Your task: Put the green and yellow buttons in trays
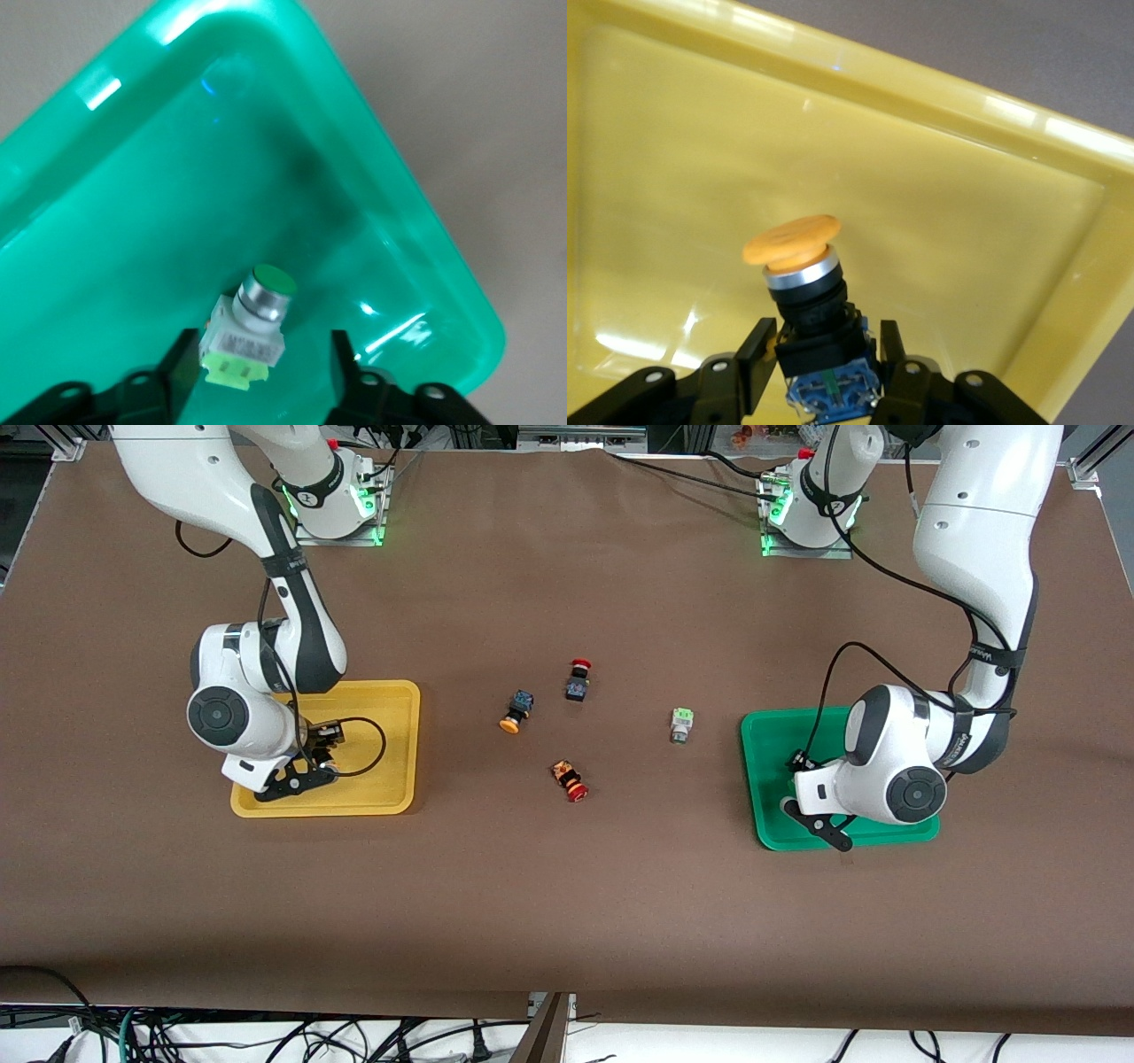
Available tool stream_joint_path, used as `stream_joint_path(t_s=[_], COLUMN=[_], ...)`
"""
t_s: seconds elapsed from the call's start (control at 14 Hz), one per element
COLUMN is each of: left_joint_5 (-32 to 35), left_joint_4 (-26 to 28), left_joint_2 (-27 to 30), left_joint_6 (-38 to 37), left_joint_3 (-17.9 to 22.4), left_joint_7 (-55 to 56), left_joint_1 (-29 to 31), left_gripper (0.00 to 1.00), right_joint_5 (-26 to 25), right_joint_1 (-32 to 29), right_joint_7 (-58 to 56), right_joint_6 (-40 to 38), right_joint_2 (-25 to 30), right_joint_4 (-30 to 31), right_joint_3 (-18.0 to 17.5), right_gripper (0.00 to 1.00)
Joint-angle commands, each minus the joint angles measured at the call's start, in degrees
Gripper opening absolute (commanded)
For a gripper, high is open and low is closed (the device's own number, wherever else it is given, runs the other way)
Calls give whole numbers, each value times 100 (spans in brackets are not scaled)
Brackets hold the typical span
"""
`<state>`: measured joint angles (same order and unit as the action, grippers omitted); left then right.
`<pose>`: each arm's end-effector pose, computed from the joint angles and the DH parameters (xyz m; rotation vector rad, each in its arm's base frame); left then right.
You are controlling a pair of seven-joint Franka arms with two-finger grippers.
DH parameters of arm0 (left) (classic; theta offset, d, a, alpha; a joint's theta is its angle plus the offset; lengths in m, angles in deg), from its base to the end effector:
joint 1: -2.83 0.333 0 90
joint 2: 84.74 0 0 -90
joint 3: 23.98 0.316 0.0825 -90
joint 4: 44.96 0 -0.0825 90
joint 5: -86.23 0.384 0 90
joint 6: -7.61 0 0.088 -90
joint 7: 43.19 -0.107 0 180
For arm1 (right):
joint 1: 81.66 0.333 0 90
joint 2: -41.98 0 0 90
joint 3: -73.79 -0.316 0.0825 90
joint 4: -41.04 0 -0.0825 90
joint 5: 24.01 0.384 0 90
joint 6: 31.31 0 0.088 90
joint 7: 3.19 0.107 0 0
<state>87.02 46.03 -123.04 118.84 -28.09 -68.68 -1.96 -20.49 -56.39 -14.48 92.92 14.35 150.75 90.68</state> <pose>0.6537 -0.0961 0.2224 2.8922 -0.8929 -0.4658 0.5962 0.0964 0.2355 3.0003 0.4859 -0.3183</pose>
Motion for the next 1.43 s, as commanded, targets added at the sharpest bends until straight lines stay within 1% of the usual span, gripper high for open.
stream_joint_path(t_s=[0.0,0.14,0.21,0.29,0.36,0.43,0.5,0.57,0.64,0.79,0.86,1.0,1.07,1.14,1.21,1.29,1.36], left_joint_5=[1,-17,1,62,62,62,62,62,62,62,62,71,80,184,403,562,607], left_joint_4=[15,50,111,138,312,601,934,1260,1498,1702,1755,1816,1817,1817,1860,1869,1869], left_joint_2=[647,780,763,676,605,631,666,727,771,737,684,535,482,473,473,473,473], left_joint_6=[-565,-813,-787,-700,-455,-79,351,739,1038,1339,1505,1875,1928,1929,1920,1911,1894], left_joint_3=[-255,-729,-949,-1055,-1065,-1082,-1109,-1109,-1109,-1092,-1100,-1109,-1100,-1100,-1100,-1100,-1092], left_joint_7=[385,1183,1657,2114,2458,2583,2611,2733,3073,3811,4085,4263,4263,4263,4263,4263,4263], left_joint_1=[-136,-127,-145,-284,-434,-461,-566,-706,-760,-1083,-1120,-1182,-1182,-1182,-1182,-1182,-1165], left_gripper=[100,100,100,100,100,100,100,100,100,100,100,100,100,83,53,39,33], right_joint_5=[52,53,53,53,53,61,261,585,824,1298,1492,1774,1853,1950,2073,2118,2127], right_joint_1=[56,144,162,162,162,162,162,171,197,398,591,872,1083,1172,1294,1461,1541], right_joint_7=[100,442,653,1020,1546,2143,2758,3277,3674,4474,4809,5398,5549,5698,5821,5918,5963], right_joint_6=[-257,-381,-460,-548,-557,-549,-548,-505,-461,-408,-356,3,240,434,636,829,971], right_joint_2=[284,355,390,434,443,452,452,426,390,224,136,-92,-250,-373,-479,-584,-638], right_joint_4=[60,-2,-28,-46,-55,-55,-55,-81,-116,-309,-414,-459,-442,-433,-424,-415,-398], right_joint_3=[-45,-80,-194,-343,-527,-764,-983,-1203,-1345,-1425,-1425,-1434,-1425,-1434,-1434,-1434,-1434], right_gripper=[99,99,99,99,99,99,99,99,99,99,99,99,99,99,99,99,99])
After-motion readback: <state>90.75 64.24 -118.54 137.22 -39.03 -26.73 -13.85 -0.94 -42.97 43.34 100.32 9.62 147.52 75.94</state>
